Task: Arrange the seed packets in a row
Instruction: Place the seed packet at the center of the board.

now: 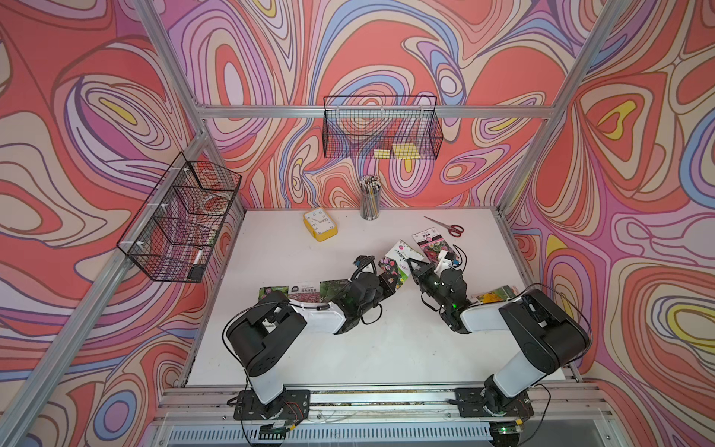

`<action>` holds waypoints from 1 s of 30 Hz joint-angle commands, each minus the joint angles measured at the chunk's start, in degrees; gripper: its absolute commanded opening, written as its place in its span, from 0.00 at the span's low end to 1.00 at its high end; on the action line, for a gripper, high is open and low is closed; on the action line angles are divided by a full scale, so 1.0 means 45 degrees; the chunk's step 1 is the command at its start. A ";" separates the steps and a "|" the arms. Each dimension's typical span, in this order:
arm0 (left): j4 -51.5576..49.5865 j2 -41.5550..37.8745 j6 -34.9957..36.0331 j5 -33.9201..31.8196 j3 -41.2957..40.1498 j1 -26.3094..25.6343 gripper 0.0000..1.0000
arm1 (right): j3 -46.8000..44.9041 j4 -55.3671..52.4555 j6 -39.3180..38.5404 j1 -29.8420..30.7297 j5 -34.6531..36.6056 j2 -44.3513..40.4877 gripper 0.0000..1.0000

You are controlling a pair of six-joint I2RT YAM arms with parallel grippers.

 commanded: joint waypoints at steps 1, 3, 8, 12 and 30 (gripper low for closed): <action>-0.0400 -0.0499 0.0732 0.0563 0.0237 0.0313 0.00 | 0.0372 -0.1599 -0.0987 -0.0129 -0.1040 -0.0917 0.41; -0.2102 -0.1242 0.1584 0.1723 0.0306 0.0930 0.00 | 0.0948 -0.4277 -0.2021 -0.0644 -0.1851 -0.1678 0.66; -0.7258 -0.2700 0.4683 0.6074 0.1393 0.3203 0.00 | 0.3296 -1.0787 -0.6637 -0.2758 -0.5430 -0.2756 0.82; -1.0720 -0.2268 0.6768 0.8798 0.3135 0.3872 0.00 | 0.5112 -1.3409 -0.9248 -0.3200 -0.8000 -0.1850 0.82; -1.2271 -0.1046 0.7712 1.1755 0.4617 0.4027 0.00 | 0.4128 -1.0046 -0.7939 -0.3193 -1.1802 -0.0735 0.32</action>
